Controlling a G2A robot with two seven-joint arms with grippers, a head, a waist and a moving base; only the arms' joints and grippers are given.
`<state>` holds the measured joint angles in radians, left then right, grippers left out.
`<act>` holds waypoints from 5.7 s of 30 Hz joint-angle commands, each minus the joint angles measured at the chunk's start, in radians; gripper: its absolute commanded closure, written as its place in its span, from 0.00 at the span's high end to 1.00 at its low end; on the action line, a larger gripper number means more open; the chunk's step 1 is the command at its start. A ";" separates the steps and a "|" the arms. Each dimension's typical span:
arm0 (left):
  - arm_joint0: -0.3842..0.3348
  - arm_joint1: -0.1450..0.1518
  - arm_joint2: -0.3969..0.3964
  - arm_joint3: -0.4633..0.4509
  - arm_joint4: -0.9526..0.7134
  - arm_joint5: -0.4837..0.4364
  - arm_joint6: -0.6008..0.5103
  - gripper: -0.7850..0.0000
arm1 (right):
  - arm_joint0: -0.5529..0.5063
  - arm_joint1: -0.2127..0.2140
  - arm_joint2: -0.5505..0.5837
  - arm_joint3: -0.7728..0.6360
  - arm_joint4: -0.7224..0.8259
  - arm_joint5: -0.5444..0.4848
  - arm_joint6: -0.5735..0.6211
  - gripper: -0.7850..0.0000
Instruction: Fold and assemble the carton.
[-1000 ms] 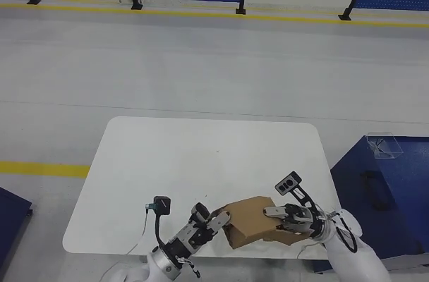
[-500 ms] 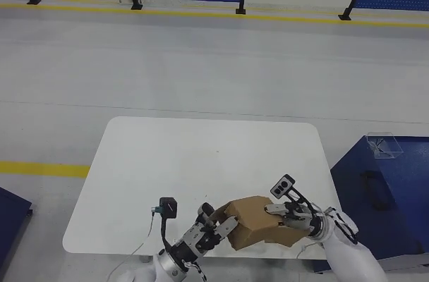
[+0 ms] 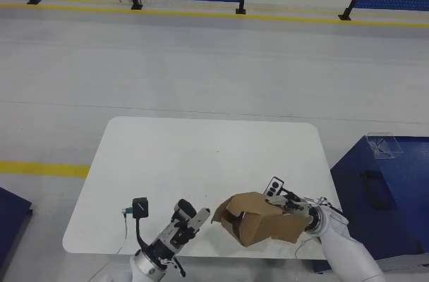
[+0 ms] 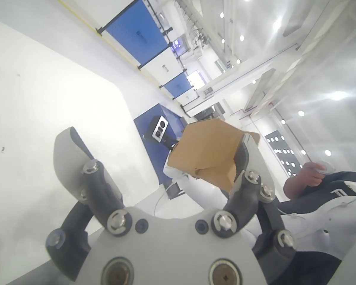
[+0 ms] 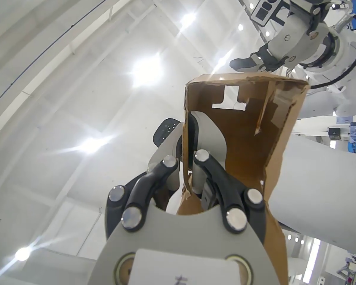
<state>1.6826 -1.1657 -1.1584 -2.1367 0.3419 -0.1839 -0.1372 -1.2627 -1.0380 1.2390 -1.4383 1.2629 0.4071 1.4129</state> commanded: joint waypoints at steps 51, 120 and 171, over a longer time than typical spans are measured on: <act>0.041 0.003 -0.052 -0.044 -0.042 -0.065 -0.025 1.00 | 0.045 0.067 -0.111 0.007 0.143 0.073 -0.073 0.00; 0.009 0.002 -0.057 -0.022 0.100 0.012 0.008 1.00 | 0.095 0.062 0.060 0.040 0.054 0.185 -0.915 1.00; -0.523 -0.217 0.400 0.543 0.888 0.700 -0.289 1.00 | 0.025 0.036 -0.236 -0.123 -1.454 -0.227 -1.140 1.00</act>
<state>1.1599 -1.3826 -0.7592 -1.5947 1.2295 0.5150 -0.4255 -1.2382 -1.0020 1.0038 -1.5615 -0.1714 0.1806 0.2721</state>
